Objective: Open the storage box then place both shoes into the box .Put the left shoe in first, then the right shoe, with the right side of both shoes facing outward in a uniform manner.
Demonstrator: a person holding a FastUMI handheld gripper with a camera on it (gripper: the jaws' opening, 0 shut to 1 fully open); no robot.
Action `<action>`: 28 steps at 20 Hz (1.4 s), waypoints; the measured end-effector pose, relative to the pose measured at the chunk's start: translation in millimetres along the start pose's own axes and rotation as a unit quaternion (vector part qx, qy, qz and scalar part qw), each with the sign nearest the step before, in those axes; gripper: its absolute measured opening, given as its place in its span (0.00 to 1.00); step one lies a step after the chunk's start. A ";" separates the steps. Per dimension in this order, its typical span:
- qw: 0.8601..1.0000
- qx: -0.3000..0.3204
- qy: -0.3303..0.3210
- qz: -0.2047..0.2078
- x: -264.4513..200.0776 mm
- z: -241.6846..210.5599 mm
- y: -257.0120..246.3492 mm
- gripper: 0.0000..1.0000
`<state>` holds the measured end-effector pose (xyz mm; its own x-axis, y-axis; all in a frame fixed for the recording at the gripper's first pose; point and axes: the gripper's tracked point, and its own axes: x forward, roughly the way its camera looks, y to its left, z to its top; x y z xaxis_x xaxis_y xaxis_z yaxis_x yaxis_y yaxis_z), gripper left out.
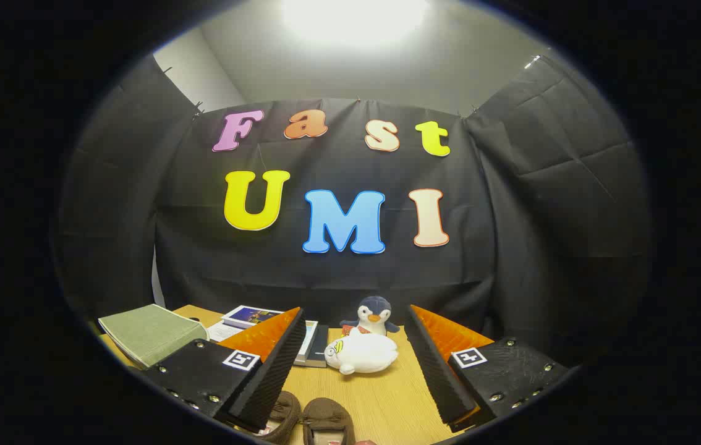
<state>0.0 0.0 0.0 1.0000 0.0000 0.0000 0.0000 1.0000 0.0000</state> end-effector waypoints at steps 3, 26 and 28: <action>1.000 0.006 -0.002 0.001 -2.5 -0.8 -0.6 0.97; 0.977 0.150 0.104 0.110 4.9 -62.3 85.8 0.97; 0.967 0.176 0.133 0.128 4.8 -76.2 101.8 0.97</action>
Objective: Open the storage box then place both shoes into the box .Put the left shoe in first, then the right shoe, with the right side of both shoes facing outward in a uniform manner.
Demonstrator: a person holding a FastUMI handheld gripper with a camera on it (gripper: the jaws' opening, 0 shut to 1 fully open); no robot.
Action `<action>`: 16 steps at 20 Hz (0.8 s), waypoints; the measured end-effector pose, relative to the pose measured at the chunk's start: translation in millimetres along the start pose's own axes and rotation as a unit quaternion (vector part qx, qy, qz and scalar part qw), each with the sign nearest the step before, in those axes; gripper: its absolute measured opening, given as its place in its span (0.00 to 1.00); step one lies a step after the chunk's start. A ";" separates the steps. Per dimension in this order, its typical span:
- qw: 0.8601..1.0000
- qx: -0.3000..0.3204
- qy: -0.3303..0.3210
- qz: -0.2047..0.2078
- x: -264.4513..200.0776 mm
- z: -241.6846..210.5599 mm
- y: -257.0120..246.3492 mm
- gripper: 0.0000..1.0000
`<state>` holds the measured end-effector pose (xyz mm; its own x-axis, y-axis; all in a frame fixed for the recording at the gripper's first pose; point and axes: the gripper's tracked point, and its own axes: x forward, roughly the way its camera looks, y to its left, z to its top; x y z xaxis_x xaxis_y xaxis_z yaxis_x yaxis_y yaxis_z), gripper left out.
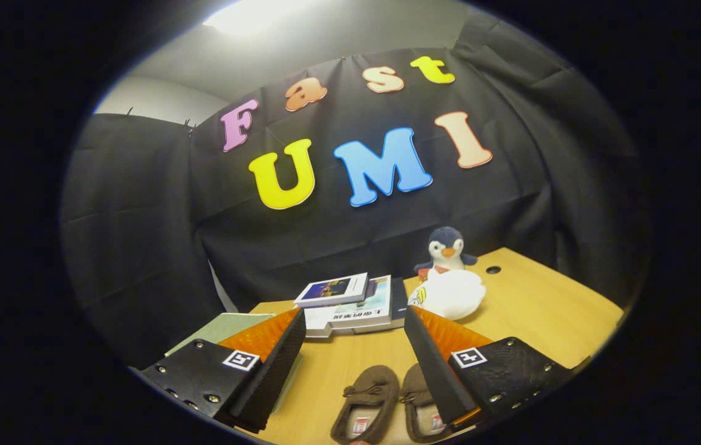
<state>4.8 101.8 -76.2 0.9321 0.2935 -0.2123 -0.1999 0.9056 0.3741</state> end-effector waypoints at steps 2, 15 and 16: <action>0.999 0.029 0.032 0.017 5.9 -19.6 10.4 0.97; 0.933 0.243 0.228 0.138 20.6 -124.9 107.7 0.98; 0.926 0.255 0.239 0.143 22.6 -131.0 114.0 0.98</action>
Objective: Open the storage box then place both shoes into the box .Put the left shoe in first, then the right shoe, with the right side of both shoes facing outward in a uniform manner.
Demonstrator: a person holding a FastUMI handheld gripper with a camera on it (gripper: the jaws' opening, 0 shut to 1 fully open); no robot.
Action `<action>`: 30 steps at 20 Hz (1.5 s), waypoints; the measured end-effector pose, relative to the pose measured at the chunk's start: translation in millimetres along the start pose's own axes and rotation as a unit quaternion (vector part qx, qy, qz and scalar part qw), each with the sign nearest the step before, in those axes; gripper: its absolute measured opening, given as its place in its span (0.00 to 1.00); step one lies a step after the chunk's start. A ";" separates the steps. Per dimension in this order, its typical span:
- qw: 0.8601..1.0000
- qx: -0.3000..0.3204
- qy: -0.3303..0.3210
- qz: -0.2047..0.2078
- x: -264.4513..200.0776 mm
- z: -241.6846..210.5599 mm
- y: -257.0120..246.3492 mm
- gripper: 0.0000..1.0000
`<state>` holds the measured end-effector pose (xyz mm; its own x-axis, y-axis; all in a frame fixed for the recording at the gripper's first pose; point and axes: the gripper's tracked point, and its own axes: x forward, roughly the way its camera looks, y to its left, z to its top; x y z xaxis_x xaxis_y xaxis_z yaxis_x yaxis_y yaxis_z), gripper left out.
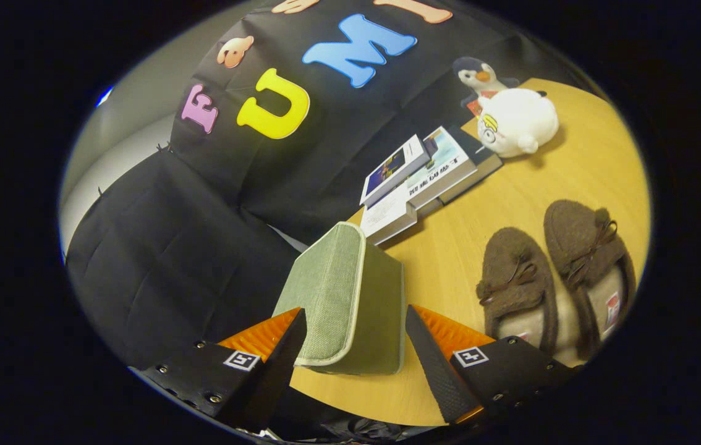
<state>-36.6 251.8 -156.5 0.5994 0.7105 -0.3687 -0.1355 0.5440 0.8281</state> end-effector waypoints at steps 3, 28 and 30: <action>0.998 0.046 0.027 0.023 17.0 -14.2 10.2 0.98; 0.977 0.174 0.111 0.058 57.5 -42.3 38.4 0.11; 0.976 0.168 0.117 0.074 53.2 -44.9 48.0 0.11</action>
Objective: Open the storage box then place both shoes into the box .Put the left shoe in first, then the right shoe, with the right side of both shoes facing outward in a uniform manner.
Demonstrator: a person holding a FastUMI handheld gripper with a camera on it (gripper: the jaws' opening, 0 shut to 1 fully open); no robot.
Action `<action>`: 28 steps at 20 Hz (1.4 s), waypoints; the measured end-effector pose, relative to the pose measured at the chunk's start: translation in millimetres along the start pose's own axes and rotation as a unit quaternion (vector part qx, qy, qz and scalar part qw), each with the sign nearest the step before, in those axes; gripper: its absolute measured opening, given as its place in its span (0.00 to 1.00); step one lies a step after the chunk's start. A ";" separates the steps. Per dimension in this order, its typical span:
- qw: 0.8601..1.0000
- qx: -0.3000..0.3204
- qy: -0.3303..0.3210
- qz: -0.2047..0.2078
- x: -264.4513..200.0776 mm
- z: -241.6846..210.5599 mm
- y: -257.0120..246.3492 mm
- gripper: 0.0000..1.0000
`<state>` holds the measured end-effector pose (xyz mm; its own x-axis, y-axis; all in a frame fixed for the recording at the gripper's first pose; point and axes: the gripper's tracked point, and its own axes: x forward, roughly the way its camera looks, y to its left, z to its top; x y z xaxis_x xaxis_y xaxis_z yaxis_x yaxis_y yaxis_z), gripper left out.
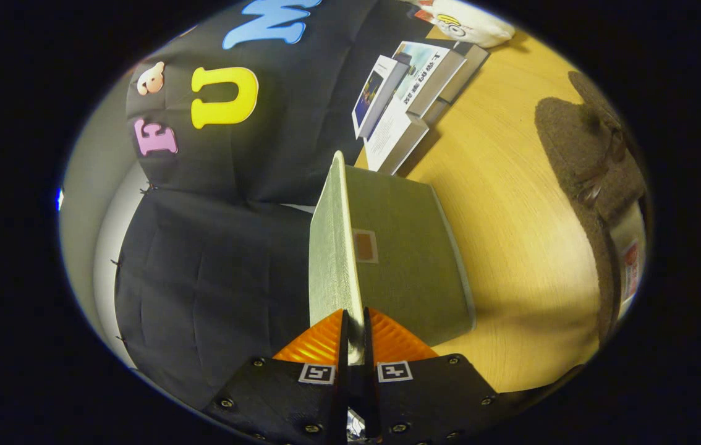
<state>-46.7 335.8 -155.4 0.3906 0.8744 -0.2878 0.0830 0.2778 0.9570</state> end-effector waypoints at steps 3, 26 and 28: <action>1.000 -0.020 -0.001 0.004 -5.5 6.1 12.8 0.00; 0.958 -0.280 0.024 0.051 46.2 -26.2 218.5 0.00; 0.955 -0.289 0.027 0.052 60.6 -34.6 227.0 0.00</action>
<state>-35.9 465.6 43.2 0.3194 0.9242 -0.2093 -0.4804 0.3483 0.8049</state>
